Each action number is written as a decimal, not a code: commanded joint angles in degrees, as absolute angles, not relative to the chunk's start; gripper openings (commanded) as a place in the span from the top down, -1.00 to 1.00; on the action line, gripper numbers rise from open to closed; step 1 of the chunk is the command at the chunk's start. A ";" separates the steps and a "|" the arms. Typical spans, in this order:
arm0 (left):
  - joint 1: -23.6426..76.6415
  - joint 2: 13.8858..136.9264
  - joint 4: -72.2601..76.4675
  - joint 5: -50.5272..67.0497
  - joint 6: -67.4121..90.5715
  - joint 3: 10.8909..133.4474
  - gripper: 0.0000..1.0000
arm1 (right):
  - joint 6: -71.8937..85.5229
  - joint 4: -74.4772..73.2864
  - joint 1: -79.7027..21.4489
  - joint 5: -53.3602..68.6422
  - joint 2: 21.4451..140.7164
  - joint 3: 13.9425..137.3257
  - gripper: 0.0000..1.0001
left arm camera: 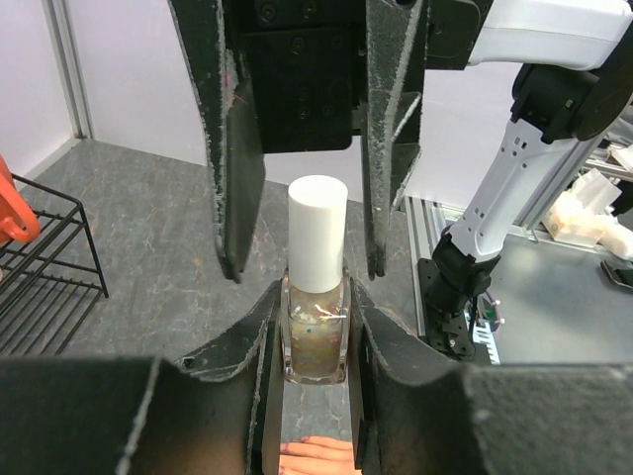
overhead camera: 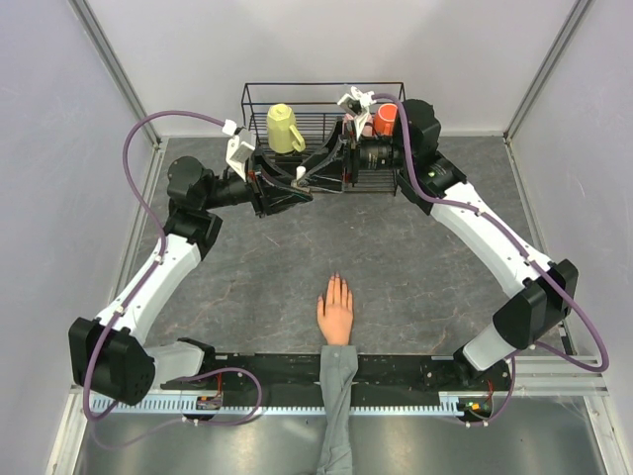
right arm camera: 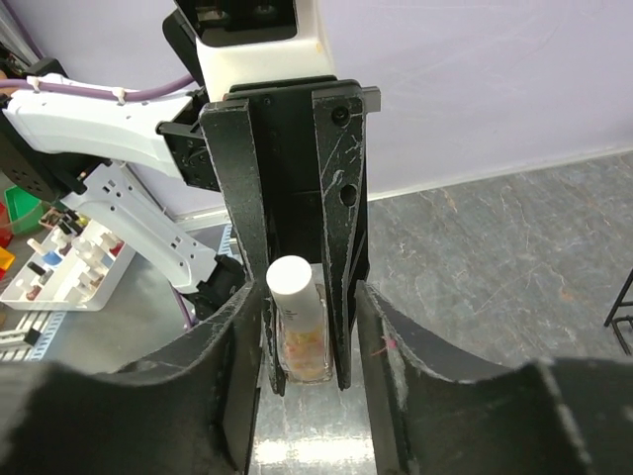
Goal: Paint the nails
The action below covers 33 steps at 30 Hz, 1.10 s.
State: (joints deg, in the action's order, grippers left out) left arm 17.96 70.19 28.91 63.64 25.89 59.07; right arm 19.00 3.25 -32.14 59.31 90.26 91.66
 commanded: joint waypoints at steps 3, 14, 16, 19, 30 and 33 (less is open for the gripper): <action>17.67 70.49 30.76 66.00 27.69 61.26 0.97 | 21.36 8.61 -32.08 60.73 91.05 92.02 0.27; 18.98 65.30 19.95 33.96 13.29 60.65 0.97 | 10.37 -7.11 -53.10 -14.28 81.31 84.65 1.00; 20.03 65.39 20.13 27.44 11.17 60.73 0.96 | 12.91 -9.04 -59.82 -33.38 80.42 84.46 1.00; 20.83 66.00 21.44 25.49 10.46 60.30 0.97 | 15.82 -14.40 -68.71 -55.41 83.04 88.14 1.00; 21.01 63.11 17.43 34.44 10.47 57.30 0.96 | 8.96 -22.05 -74.27 -49.09 86.93 97.46 0.23; 21.09 62.23 12.41 41.20 9.06 58.18 0.97 | 8.70 -25.48 -71.73 -37.06 83.60 97.74 -0.24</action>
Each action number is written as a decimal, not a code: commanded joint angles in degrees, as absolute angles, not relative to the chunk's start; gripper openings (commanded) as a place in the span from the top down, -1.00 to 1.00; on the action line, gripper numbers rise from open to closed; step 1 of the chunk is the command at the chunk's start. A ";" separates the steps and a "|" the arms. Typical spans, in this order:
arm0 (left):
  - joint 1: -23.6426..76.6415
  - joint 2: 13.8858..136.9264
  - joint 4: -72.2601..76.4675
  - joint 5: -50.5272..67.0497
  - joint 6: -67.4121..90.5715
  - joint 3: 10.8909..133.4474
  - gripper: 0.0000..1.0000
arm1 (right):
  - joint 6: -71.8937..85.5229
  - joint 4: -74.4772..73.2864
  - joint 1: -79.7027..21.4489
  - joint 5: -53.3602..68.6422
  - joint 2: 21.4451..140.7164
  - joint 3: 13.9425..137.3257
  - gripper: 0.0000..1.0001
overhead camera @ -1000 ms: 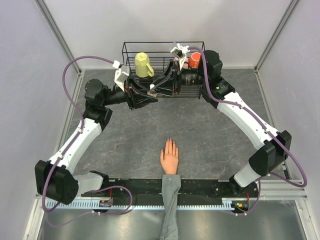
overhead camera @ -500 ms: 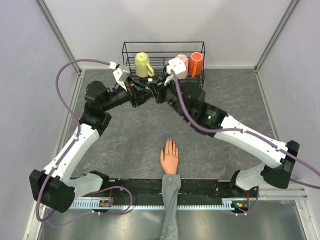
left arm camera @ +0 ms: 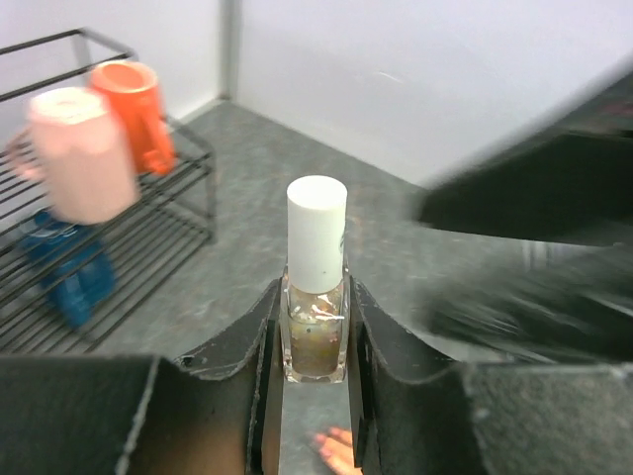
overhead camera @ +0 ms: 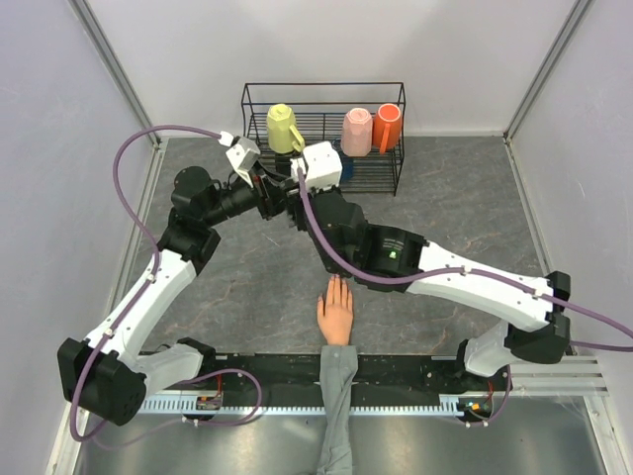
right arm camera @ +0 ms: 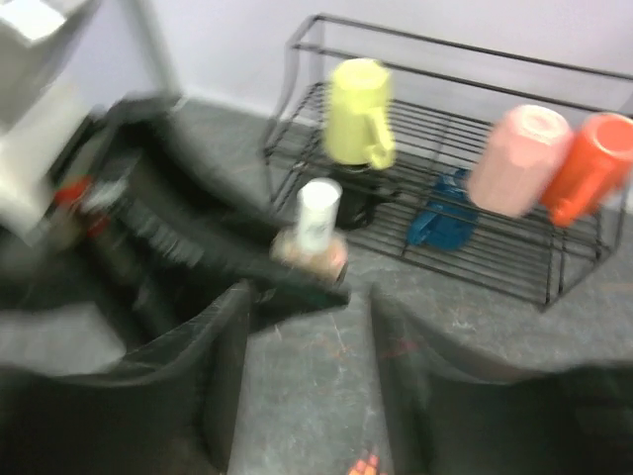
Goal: Paint the nails
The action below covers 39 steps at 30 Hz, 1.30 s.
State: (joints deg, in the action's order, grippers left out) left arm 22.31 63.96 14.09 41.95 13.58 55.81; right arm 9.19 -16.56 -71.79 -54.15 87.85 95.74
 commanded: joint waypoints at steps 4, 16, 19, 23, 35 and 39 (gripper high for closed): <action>20.92 62.31 10.03 52.95 11.07 58.97 0.96 | 7.21 -25.75 -64.55 -17.23 76.83 93.27 -0.80; 20.92 62.49 14.68 68.11 19.33 60.91 0.97 | 4.83 -24.00 -43.61 32.23 77.95 94.22 -0.34; 20.83 62.58 14.77 68.47 19.86 61.08 0.96 | 5.27 -22.33 -42.72 38.49 79.18 94.39 -0.32; 20.83 62.31 15.64 69.08 20.39 60.91 0.96 | 6.15 -20.22 -42.19 40.60 80.16 94.13 -0.32; 20.92 62.40 16.35 68.64 20.74 60.12 0.96 | 9.58 -15.47 -41.84 42.72 82.62 94.22 0.29; 20.92 61.53 13.89 65.14 17.94 60.21 0.96 | 10.10 -16.26 -41.84 37.91 82.53 93.78 1.00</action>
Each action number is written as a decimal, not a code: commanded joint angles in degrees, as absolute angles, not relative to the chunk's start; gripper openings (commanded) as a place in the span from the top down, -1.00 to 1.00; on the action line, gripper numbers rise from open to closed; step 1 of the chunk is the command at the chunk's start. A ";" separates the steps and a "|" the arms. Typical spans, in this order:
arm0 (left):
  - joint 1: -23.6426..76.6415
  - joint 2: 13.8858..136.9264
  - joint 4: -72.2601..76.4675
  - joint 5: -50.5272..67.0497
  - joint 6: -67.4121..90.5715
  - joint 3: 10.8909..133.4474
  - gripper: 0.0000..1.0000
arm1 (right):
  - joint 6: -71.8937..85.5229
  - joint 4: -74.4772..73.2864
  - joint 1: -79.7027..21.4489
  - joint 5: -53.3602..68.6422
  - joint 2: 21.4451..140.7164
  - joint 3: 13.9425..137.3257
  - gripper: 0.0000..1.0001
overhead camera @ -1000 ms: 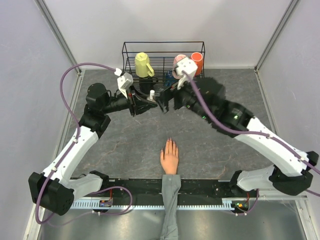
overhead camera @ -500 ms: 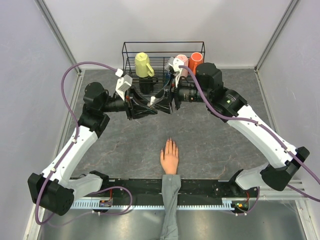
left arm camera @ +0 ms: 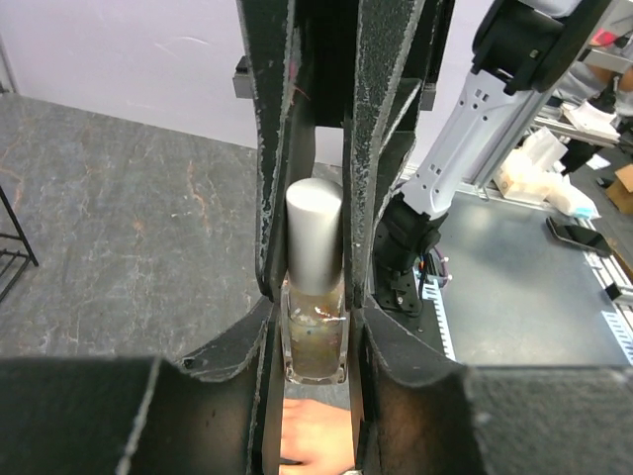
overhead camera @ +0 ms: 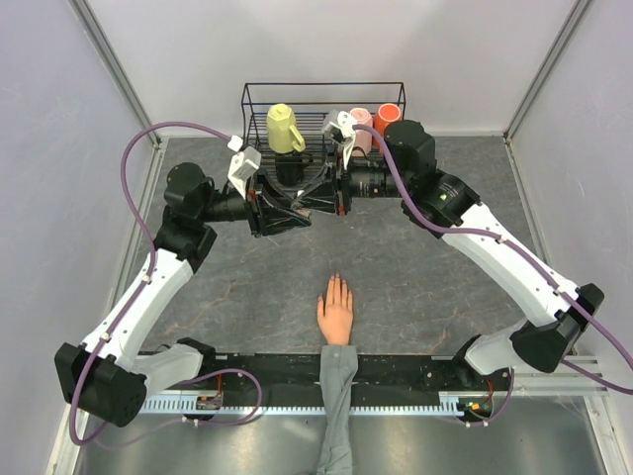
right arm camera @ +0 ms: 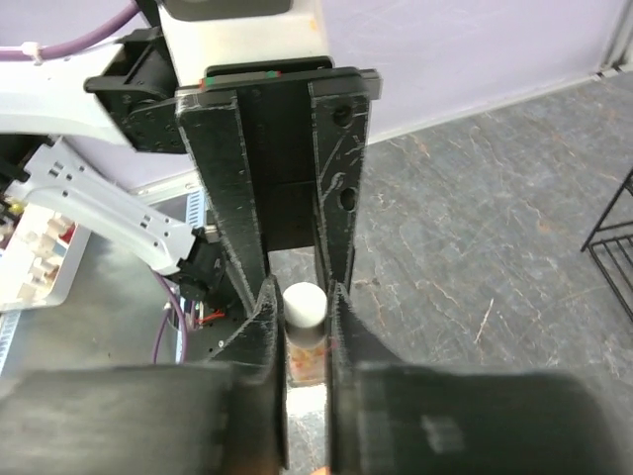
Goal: Paint the nails
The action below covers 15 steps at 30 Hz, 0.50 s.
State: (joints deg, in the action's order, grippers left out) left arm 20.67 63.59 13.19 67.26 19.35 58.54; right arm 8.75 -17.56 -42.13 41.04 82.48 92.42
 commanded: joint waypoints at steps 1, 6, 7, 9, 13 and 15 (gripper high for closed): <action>20.92 61.00 13.02 61.73 17.06 60.12 0.96 | 10.11 -16.61 -42.10 36.05 82.18 93.78 1.00; 20.83 57.66 10.81 48.27 12.75 58.54 0.96 | 7.56 -20.56 -54.54 -1.93 79.19 92.55 1.00; 20.83 57.48 11.25 46.51 12.74 58.27 0.96 | 7.91 -21.35 -61.37 -17.77 79.19 92.72 1.00; 20.83 57.31 12.12 45.44 13.27 57.31 0.96 | 9.49 -22.41 -68.08 -28.78 79.89 93.69 1.00; 20.92 57.57 13.18 45.87 13.89 56.60 0.96 | 11.25 -27.14 -70.93 -38.50 82.43 96.67 1.00; 20.83 57.48 12.92 46.32 13.71 56.25 0.96 | 10.20 -28.64 -70.67 -37.01 83.14 99.47 0.93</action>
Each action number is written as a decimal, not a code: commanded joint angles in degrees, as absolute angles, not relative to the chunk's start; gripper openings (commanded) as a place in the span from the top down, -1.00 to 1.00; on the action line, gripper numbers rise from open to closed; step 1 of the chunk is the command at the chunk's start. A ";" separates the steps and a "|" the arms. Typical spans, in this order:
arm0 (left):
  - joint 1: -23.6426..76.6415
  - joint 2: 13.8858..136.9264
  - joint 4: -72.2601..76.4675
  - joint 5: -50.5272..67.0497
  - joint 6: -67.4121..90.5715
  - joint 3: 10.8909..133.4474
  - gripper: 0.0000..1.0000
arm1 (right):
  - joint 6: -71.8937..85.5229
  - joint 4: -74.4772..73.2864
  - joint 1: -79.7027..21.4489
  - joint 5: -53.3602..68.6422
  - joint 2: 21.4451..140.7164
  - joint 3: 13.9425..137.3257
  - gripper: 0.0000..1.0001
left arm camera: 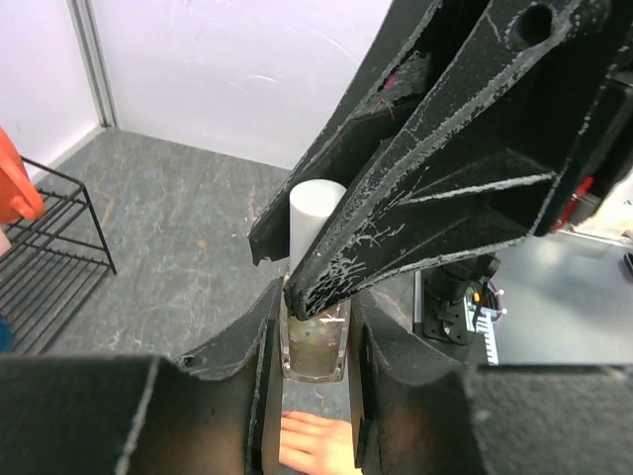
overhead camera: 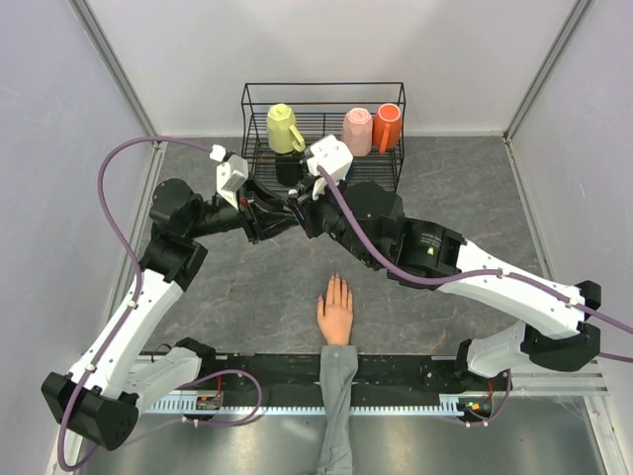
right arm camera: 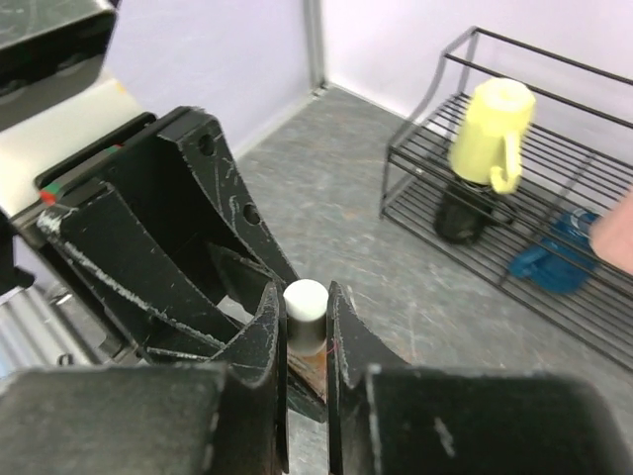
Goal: Paint the nails
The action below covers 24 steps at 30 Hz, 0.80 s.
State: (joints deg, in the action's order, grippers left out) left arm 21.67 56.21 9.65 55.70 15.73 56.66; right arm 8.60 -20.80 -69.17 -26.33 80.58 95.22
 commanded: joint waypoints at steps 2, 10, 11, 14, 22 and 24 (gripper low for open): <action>20.92 57.48 12.31 47.28 13.28 55.99 0.97 | 10.02 -31.28 -69.70 -30.98 83.67 101.50 0.41; 20.83 58.09 7.83 50.27 11.08 56.95 0.97 | 12.13 -46.31 -63.55 -15.66 87.80 115.66 -0.11; 20.83 58.44 7.47 50.53 10.81 57.04 0.97 | 12.22 -47.01 -63.28 -13.99 87.98 116.88 -0.11; 20.83 58.80 7.56 51.50 10.90 57.13 0.96 | 12.04 -48.60 -62.67 -11.87 88.59 117.60 -0.11; 20.92 58.54 7.56 53.52 10.37 56.60 0.96 | 11.52 -49.48 -60.47 -8.53 90.35 118.65 -0.04; 20.92 58.36 7.56 54.31 10.46 56.51 0.97 | 11.43 -49.39 -59.59 -8.18 91.05 119.09 -0.05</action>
State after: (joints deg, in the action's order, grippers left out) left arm 21.02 58.96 6.17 51.68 12.93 55.83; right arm 11.35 -48.75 -60.84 -10.20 89.95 116.20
